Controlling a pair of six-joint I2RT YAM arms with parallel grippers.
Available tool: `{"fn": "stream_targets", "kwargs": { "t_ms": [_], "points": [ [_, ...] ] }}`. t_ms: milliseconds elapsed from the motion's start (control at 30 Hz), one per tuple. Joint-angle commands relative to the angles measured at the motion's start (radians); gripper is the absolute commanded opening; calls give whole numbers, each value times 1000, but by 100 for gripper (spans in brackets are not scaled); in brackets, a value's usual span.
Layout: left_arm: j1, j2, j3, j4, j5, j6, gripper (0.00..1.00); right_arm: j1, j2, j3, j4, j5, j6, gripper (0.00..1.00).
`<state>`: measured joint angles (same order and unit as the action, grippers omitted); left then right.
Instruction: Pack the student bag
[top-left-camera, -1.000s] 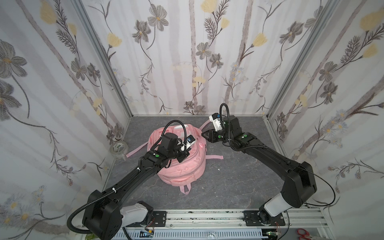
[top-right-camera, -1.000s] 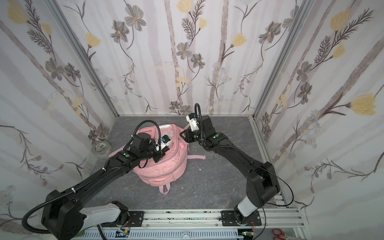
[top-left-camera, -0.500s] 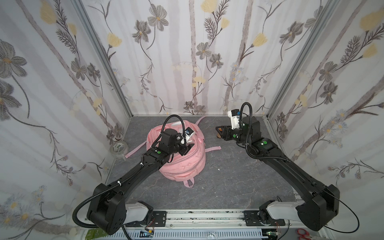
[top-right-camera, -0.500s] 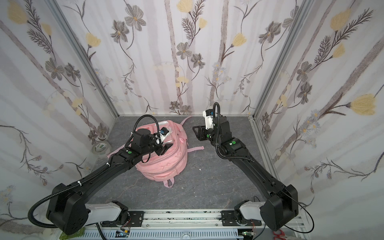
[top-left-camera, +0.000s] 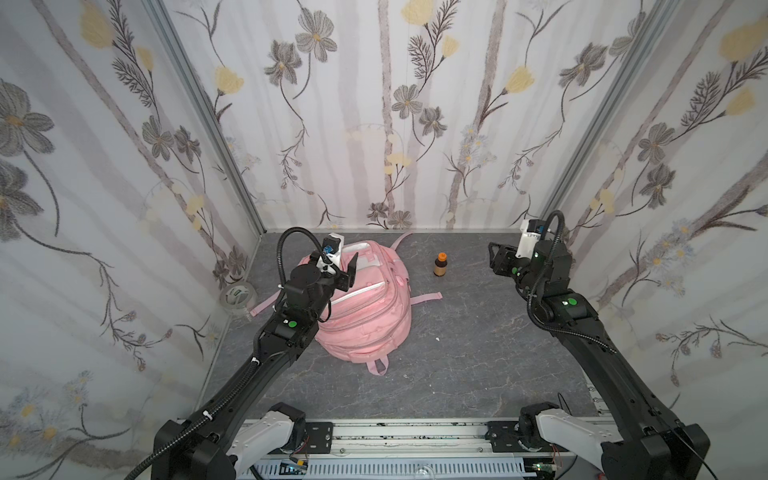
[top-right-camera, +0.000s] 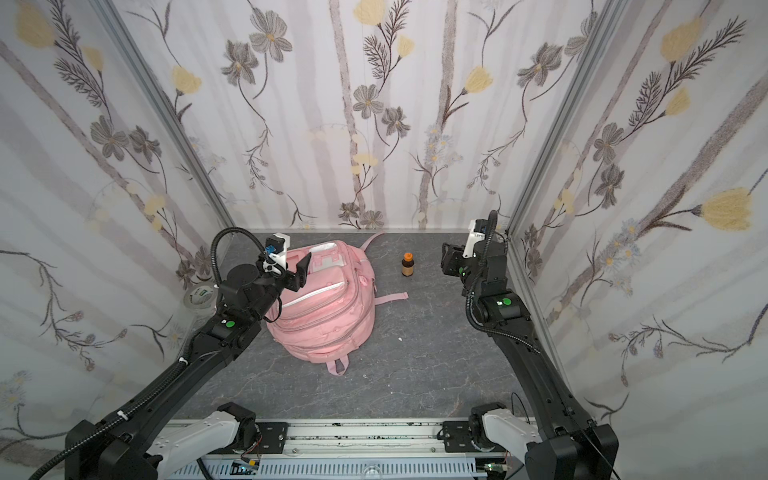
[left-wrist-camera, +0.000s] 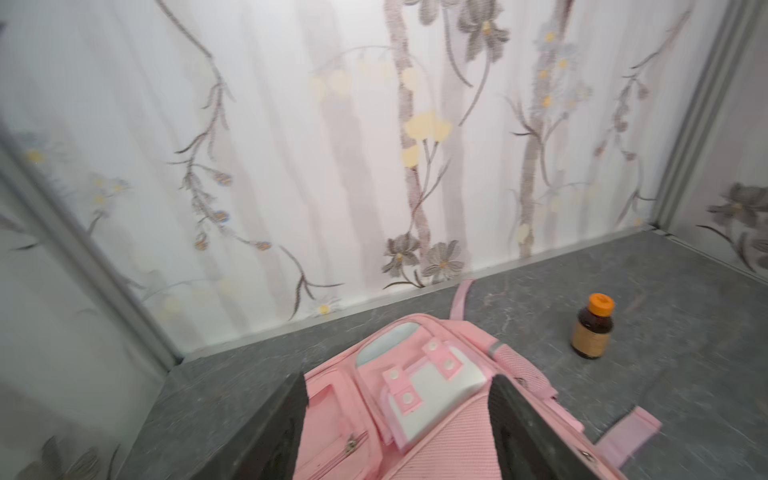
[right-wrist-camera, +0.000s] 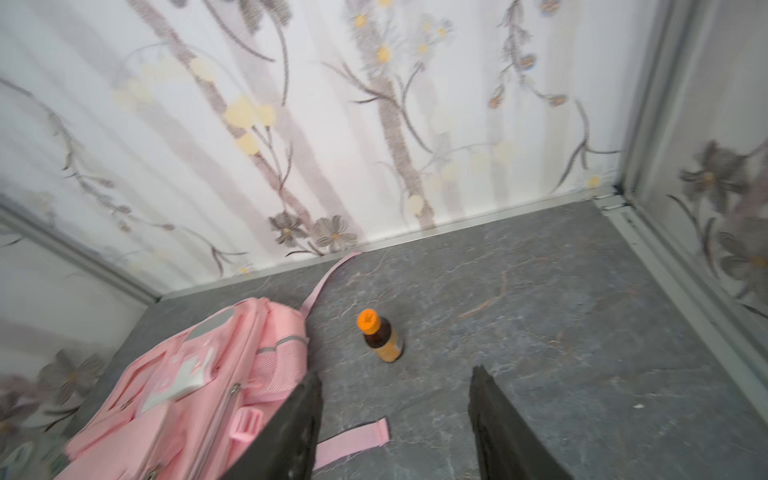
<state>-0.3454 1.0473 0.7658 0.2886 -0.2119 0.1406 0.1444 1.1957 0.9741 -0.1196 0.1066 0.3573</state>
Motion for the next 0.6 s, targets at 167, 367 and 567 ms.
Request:
{"fn": "stream_targets", "kwargs": {
  "t_ms": [167,367,567],
  "points": [
    [155,18,-215,161,-273,-246,71,-109,-158,-414,344,254,-81,79],
    [214,164,-331,309,-191,-261,74,-121,-119,-706,771,195,-234,80],
    [245,274,-283,309,-191,-261,74,-128,66,-713,960,40,-314,79]
  ]
}}
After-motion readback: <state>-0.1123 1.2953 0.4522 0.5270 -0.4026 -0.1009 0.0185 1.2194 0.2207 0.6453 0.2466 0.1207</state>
